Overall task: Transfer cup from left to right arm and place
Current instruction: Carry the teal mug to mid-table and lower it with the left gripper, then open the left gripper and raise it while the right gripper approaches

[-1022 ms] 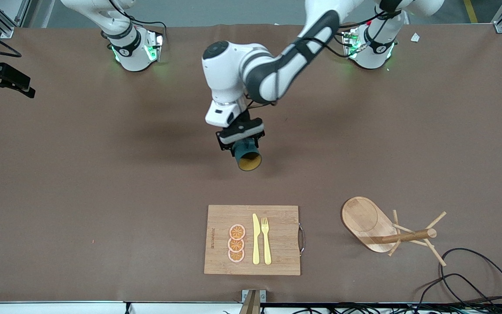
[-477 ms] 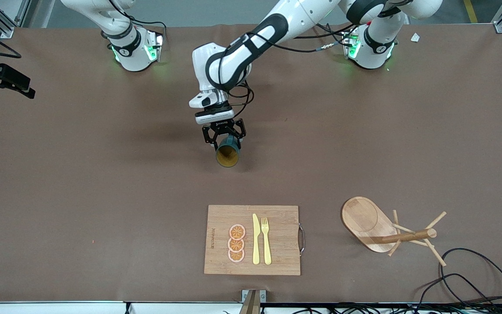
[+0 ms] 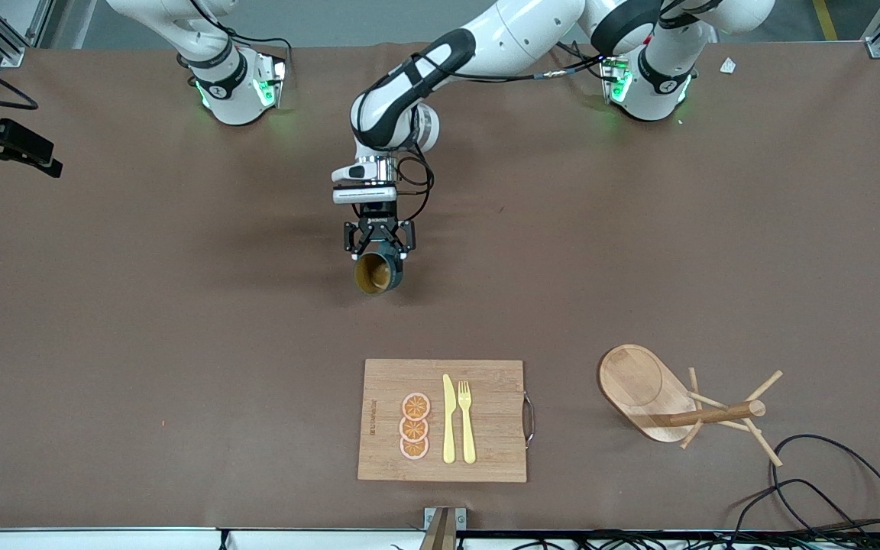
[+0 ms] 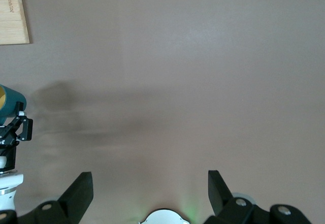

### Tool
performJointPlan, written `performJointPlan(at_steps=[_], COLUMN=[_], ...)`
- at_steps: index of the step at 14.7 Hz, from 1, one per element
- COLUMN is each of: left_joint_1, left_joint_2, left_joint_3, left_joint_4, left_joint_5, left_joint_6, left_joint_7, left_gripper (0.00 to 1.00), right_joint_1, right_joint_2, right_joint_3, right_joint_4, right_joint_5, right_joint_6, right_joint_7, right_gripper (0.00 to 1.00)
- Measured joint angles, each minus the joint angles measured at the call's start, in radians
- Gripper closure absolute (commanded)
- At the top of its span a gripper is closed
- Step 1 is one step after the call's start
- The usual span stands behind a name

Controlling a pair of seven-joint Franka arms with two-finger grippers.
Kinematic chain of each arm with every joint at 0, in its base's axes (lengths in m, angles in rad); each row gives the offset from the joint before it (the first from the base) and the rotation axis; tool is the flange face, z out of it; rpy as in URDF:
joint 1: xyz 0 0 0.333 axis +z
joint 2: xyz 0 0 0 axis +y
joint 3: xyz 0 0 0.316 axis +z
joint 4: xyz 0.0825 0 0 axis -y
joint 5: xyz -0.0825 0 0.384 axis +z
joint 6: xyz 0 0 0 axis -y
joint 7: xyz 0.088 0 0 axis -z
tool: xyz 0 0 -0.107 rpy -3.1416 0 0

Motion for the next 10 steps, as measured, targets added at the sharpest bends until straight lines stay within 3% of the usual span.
performJointPlan(at_steps=[4,7,9,10], left_joint_1=[-0.006,-0.016,-0.021,-0.022], left_joint_2=[0.066,0.110,0.119,0.122], left_joint_3=[0.004,0.007,0.007,0.007], left_joint_4=[-0.004,-0.005,-0.005,-0.005], left_joint_5=[0.238,0.287,0.288,0.288], left_joint_6=[-0.005,-0.029,-0.035,-0.036], left_joint_7=[-0.220,-0.303,-0.310,-0.310], left_gripper=[0.38,0.37,0.27,0.02], right_joint_1=[-0.001,-0.001,-0.001,-0.001], right_joint_2=[0.006,0.008,0.008,0.008], right_joint_3=[0.000,0.000,0.000,0.000], right_joint_4=[0.000,0.000,0.000,0.000], right_joint_5=[0.000,0.000,0.000,0.000], right_joint_6=[0.000,0.000,0.000,0.000], right_joint_7=[0.000,0.000,0.000,0.000], right_gripper=[0.00,0.00,0.00,0.00])
